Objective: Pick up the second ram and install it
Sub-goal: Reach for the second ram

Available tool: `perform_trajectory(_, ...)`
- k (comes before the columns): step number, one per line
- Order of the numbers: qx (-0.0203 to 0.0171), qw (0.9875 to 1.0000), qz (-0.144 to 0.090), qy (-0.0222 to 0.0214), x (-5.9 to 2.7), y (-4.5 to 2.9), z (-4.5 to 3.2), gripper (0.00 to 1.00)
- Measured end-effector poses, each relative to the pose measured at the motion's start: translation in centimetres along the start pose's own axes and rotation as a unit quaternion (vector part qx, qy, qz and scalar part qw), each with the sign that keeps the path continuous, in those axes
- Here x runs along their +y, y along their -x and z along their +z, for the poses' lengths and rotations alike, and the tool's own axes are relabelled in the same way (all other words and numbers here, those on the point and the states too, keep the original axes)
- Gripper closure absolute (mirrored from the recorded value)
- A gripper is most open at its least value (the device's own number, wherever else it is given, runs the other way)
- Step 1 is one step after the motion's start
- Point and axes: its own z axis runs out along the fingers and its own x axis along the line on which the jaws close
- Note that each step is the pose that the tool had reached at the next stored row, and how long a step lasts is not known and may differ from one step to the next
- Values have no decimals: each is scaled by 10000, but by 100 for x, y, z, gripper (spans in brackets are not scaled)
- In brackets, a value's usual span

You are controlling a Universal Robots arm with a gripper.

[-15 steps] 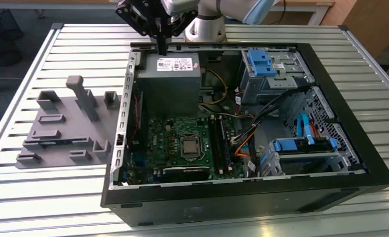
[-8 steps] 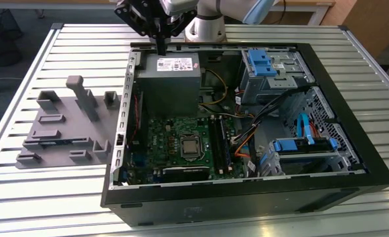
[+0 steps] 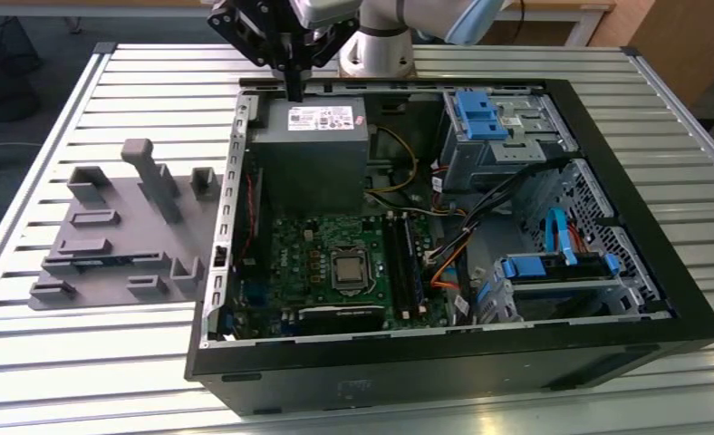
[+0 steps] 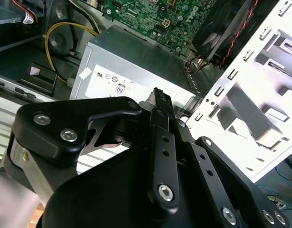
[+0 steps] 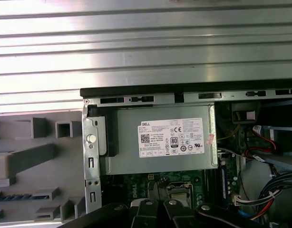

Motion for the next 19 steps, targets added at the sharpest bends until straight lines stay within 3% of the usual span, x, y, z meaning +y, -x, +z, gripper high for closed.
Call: perform_trajectory(19, 0, 10000, -1, 0, -10, -129, 0, 89)
